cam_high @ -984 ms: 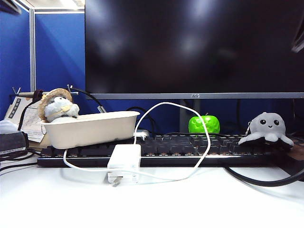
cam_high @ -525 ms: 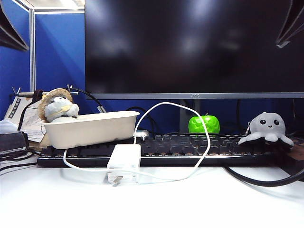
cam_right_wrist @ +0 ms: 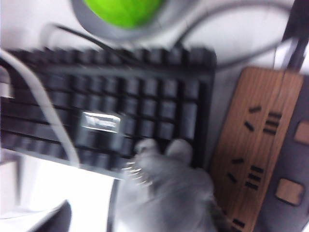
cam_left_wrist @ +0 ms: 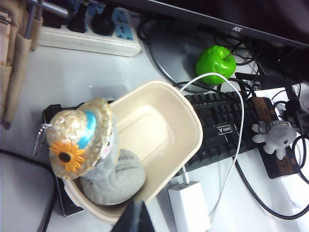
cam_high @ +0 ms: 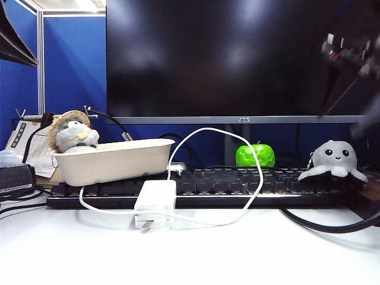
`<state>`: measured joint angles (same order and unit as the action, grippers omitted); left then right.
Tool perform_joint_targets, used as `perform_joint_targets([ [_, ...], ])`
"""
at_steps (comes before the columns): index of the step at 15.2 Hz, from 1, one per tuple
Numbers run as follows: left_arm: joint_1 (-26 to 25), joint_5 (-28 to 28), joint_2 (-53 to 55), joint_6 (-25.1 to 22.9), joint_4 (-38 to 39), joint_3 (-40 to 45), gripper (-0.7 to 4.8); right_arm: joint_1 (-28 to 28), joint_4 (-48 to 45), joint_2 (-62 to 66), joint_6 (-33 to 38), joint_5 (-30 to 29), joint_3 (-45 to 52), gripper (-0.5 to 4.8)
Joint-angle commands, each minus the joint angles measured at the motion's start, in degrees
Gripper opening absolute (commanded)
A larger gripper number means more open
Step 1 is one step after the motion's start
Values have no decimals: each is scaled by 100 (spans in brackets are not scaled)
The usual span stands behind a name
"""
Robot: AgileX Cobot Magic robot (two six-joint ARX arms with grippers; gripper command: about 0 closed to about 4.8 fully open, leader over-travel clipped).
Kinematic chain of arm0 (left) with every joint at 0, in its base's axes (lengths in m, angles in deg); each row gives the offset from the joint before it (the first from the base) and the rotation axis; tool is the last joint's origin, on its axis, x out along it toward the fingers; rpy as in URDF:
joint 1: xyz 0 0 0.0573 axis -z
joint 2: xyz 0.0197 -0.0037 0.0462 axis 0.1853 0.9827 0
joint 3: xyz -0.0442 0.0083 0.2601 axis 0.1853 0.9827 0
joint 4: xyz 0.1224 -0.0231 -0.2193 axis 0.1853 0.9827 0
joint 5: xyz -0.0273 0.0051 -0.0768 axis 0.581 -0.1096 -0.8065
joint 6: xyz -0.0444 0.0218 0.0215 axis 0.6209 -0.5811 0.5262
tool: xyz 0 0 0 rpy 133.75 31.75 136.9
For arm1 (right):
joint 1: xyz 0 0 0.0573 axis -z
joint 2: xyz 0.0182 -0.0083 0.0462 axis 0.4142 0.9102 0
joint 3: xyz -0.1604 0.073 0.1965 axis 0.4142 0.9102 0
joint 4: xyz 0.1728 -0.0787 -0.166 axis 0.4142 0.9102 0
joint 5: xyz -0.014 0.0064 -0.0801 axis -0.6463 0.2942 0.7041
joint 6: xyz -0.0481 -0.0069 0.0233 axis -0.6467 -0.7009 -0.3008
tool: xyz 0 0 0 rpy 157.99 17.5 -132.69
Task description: Identity fluffy octopus among items on the table, put them into the paper lunch box.
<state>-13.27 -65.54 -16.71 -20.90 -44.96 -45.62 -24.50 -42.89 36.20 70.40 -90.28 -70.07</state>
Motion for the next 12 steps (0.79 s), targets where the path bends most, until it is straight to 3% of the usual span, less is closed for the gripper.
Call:
perform_joint_targets([
  [1,-2,-37,-20,-48,-74,-31,-4,-57,7,262,26,-26,-35,328],
  [6,-2,-42,-20,-48,-74,-31,-4,-223,-7,361,26,184,-35,329],
  [7,-2,-39,-20,-46,-74,-31,-4,-254,-9,385,22,343,-35,360],
  [8,-2,-42,-20,-46,-74,-31,-4,-256,-15,437,24,442,-35,436],
  [12,0,-42,-20,-46,-70,-31,-4,-262,-13,660,24,485,-35,436],
])
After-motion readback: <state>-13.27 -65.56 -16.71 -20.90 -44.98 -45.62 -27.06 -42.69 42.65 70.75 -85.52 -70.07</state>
